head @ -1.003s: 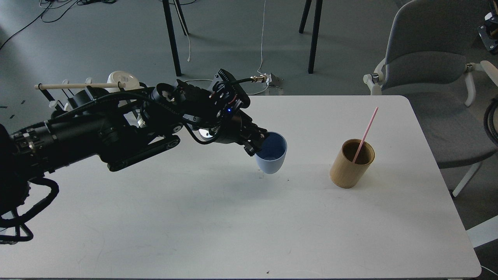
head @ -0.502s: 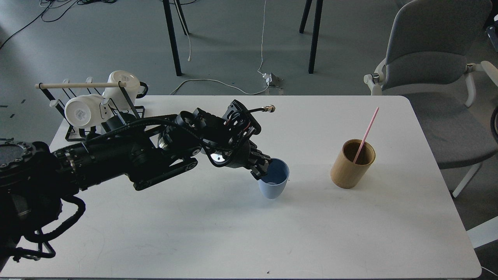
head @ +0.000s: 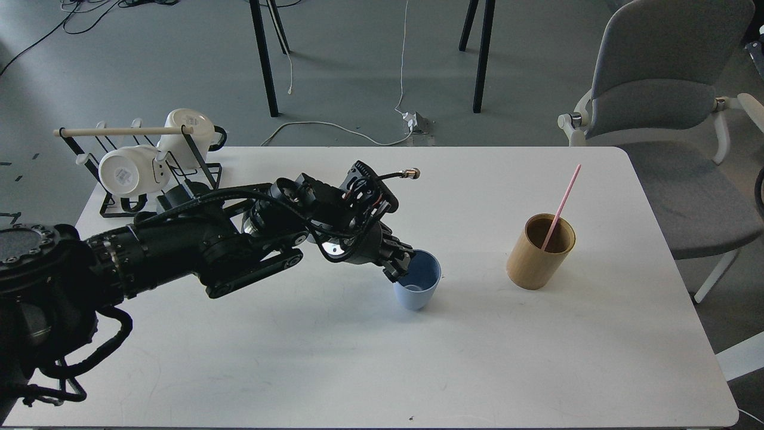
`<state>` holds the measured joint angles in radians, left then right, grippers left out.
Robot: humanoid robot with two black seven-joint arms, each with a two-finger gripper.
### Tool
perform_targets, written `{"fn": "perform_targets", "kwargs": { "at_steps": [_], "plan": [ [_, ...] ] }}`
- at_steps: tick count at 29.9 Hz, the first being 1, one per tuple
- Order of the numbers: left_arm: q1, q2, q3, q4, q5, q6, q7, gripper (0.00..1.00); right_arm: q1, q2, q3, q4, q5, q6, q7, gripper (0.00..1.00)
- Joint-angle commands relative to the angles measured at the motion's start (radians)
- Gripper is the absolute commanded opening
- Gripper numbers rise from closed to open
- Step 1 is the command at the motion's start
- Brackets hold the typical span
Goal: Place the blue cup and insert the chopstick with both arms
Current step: 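Release the blue cup and raise the left arm away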
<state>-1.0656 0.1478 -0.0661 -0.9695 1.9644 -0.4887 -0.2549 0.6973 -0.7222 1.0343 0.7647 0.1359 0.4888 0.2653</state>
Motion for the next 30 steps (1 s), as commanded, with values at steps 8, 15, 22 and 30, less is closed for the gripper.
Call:
{"fn": "perform_targets", "kwargs": {
  "at_steps": [8,15,22,30],
  "plan": [
    [-0.002,0.067,-0.064,-0.081,-0.051,0.0,-0.01,0.49,-0.004,-0.008,0.003,0.002,-0.001,0.0,0.0,0.99],
    [-0.011,0.166,-0.259,-0.106,-0.37,0.0,-0.007,0.83,-0.038,-0.049,-0.002,0.073,-0.001,0.0,-0.002,1.0],
    [0.029,0.275,-0.471,-0.077,-0.962,0.0,-0.023,0.99,-0.111,-0.189,-0.054,0.316,-0.019,-0.1,-0.012,0.99],
    [0.056,0.391,-0.489,-0.008,-1.632,0.0,-0.021,0.99,-0.102,-0.396,-0.155,0.59,-0.106,-0.217,-0.012,0.99]
  ]
}}
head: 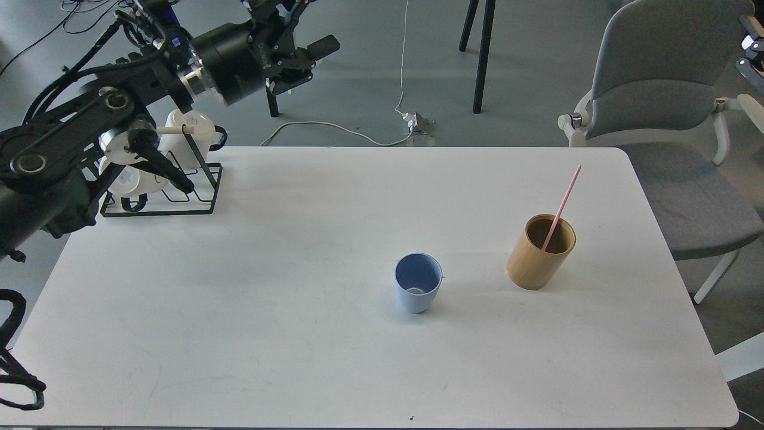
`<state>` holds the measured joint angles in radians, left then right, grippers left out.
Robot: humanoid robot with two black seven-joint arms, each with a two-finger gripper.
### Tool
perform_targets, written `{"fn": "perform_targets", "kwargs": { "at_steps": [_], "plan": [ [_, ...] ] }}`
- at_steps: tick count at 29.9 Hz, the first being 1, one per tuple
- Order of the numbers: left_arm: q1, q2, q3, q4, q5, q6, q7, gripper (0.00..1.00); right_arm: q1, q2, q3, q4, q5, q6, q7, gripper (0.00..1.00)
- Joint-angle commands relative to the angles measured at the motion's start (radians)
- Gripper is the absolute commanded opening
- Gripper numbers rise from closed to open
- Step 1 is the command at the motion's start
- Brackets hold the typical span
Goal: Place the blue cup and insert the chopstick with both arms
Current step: 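Release the blue cup and raise the left arm away, then reach the right gripper to the pink stick in the tan cup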
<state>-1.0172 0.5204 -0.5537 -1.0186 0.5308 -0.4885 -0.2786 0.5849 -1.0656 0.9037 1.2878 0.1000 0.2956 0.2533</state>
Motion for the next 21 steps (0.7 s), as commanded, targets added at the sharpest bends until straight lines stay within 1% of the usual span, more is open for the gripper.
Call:
{"fn": "perform_targets", "kwargs": {
  "at_steps": [1,4,7,8,10,11,14,16,19,21],
  "plan": [
    [0.008,0.017,-0.002,0.067,-0.247,0.0,0.002,0.99,0.013,-0.06,-0.025,0.073,-0.115,-0.024,0.0,0.99],
    [0.008,-0.006,-0.011,0.21,-0.374,0.0,0.006,0.99,0.039,-0.063,-0.028,0.073,-0.216,-0.023,-0.005,0.99],
    [-0.004,-0.071,-0.041,0.337,-0.44,0.0,0.009,0.99,0.059,-0.06,-0.032,0.079,-0.374,-0.022,-0.034,0.99],
    [-0.007,-0.091,-0.061,0.371,-0.452,0.0,0.01,0.99,0.059,-0.056,-0.032,0.084,-0.457,-0.023,-0.048,0.99],
    [-0.018,-0.108,-0.101,0.426,-0.463,0.0,0.013,0.99,0.058,-0.053,-0.032,0.099,-0.587,-0.023,-0.06,0.99],
    [-0.021,-0.112,-0.124,0.458,-0.472,0.0,0.015,0.99,0.059,-0.051,-0.032,0.106,-0.638,-0.023,-0.062,0.99],
    [-0.02,-0.134,-0.16,0.549,-0.52,0.0,0.022,0.99,0.058,-0.054,-0.042,0.119,-0.686,-0.018,-0.062,0.99],
    [-0.02,-0.169,-0.161,0.61,-0.564,0.0,0.042,0.99,0.062,-0.054,-0.072,0.119,-0.723,-0.016,-0.062,0.99],
    [-0.02,-0.2,-0.16,0.687,-0.624,0.0,0.064,0.99,0.079,-0.054,-0.14,0.119,-0.912,-0.018,-0.06,0.99],
    [-0.018,-0.209,-0.155,0.696,-0.632,0.0,0.067,0.99,0.084,-0.054,-0.21,0.119,-1.086,-0.021,-0.052,0.99]
  ]
}}
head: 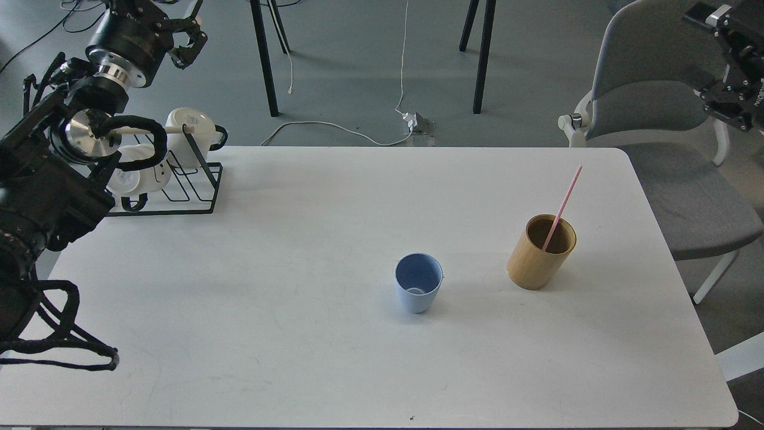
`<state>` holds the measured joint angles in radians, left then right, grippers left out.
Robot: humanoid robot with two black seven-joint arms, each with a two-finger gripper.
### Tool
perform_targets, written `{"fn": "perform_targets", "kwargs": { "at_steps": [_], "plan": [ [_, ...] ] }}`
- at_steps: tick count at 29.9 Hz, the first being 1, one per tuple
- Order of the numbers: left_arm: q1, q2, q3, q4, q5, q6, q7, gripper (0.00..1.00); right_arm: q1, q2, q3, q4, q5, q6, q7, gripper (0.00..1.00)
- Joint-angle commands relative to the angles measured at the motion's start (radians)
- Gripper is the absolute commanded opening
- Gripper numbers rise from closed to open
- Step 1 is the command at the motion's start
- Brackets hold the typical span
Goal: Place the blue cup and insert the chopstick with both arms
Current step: 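Reach the right gripper to the pink stick in the tan cup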
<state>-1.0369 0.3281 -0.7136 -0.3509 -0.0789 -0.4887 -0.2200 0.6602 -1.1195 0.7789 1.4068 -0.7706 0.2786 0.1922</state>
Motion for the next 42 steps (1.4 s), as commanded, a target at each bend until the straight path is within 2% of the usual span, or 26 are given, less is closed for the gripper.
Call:
{"fn": "perform_targets", "kwargs": {
  "at_steps": [1,5,8,10,16,18,21,25,28,30,34,38,42],
  "plan": [
    [0.0,-0.017,0.005,0.029,-0.022,0.0,0.008,0.99,0.007,0.003,-0.111,-0.002,-0.273,-0.009,0.012,0.98],
    [0.0,-0.035,0.006,0.029,-0.022,0.0,0.008,0.99,0.004,0.07,-0.211,-0.017,-0.406,-0.053,0.019,0.96],
    [0.004,-0.05,0.01,0.027,-0.022,0.0,0.008,0.99,0.005,0.145,-0.282,-0.057,-0.473,-0.096,0.019,0.87],
    [0.008,-0.063,0.01,0.027,-0.022,0.0,0.007,0.99,0.007,0.191,-0.312,-0.08,-0.515,-0.098,0.018,0.78],
    [0.011,-0.067,0.013,0.033,-0.022,0.0,0.001,0.99,0.027,0.332,-0.342,-0.23,-0.646,-0.104,0.016,0.66],
    [0.011,-0.067,0.013,0.033,-0.022,0.0,0.001,0.99,0.045,0.354,-0.355,-0.262,-0.682,-0.105,0.016,0.63],
    [0.009,-0.064,0.014,0.033,-0.022,0.0,0.001,0.99,0.055,0.38,-0.372,-0.273,-0.685,-0.107,0.016,0.55],
    [0.009,-0.064,0.014,0.033,-0.022,0.0,0.001,0.99,0.073,0.412,-0.386,-0.313,-0.693,-0.107,0.016,0.37],
    [0.009,-0.063,0.014,0.033,-0.022,0.0,0.001,0.99,0.087,0.415,-0.401,-0.318,-0.696,-0.107,0.016,0.16],
    [0.009,-0.063,0.014,0.033,-0.022,0.0,0.001,0.99,0.088,0.415,-0.403,-0.318,-0.696,-0.111,0.016,0.08],
    [0.008,-0.061,0.014,0.033,-0.022,0.0,0.002,0.99,0.088,0.415,-0.408,-0.315,-0.696,-0.121,0.016,0.01],
    [0.003,-0.061,0.014,0.033,-0.022,0.0,0.002,0.99,0.09,0.4,-0.408,-0.289,-0.694,-0.121,0.016,0.0],
    [0.001,-0.058,0.016,0.033,-0.022,0.0,0.005,0.99,0.09,0.336,-0.405,-0.227,-0.691,-0.121,0.016,0.01]
  ]
}}
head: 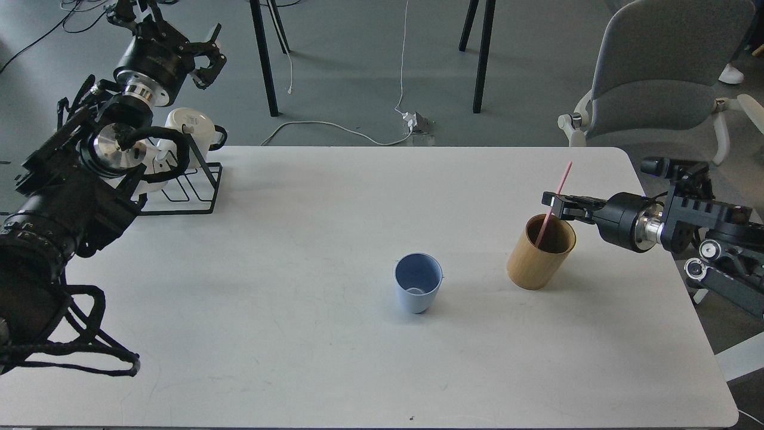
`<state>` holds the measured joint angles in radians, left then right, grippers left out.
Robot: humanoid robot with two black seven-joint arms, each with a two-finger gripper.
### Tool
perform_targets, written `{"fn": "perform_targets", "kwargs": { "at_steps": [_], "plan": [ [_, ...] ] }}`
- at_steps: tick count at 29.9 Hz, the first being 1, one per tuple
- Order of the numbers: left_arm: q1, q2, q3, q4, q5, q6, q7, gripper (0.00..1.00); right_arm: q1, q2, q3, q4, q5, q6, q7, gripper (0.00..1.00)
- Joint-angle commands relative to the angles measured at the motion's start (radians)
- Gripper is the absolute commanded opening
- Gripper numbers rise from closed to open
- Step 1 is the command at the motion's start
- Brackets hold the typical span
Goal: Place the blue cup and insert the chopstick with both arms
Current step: 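Grasp the pink stick and pull it up out of the tan cup, then move the pink stick over the blue cup and lower it in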
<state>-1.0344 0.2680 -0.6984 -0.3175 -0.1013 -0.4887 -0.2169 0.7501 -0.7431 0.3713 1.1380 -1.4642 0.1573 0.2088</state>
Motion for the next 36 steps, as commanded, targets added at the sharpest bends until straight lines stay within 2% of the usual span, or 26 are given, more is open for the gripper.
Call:
{"fn": "perform_targets", "kwargs": {
  "at_steps": [1,11,19,22,30,36],
  "plan": [
    [-0.003,0.002,0.0,0.0,0.0,0.0,0.004,0.99,0.0,-0.056,0.003,0.066,0.002,-0.001,0.0,0.01],
    [-0.006,0.008,0.002,0.0,0.002,0.0,0.005,0.99,0.112,-0.277,0.038,0.242,0.025,0.01,0.006,0.02],
    [-0.007,0.01,0.002,-0.002,0.002,0.0,0.005,0.99,0.325,-0.297,0.078,0.256,0.13,0.103,-0.006,0.02],
    [-0.007,0.011,0.002,-0.002,0.002,0.0,0.005,0.99,0.351,-0.256,0.075,0.259,0.153,0.105,-0.009,0.02],
    [-0.006,0.01,0.0,-0.009,0.002,0.0,-0.001,0.99,0.345,-0.003,-0.037,0.243,0.166,0.126,-0.008,0.02],
    [-0.006,0.011,0.0,-0.011,0.002,0.0,-0.006,0.99,0.344,0.169,-0.127,0.148,0.154,0.126,-0.005,0.02]
  ]
}}
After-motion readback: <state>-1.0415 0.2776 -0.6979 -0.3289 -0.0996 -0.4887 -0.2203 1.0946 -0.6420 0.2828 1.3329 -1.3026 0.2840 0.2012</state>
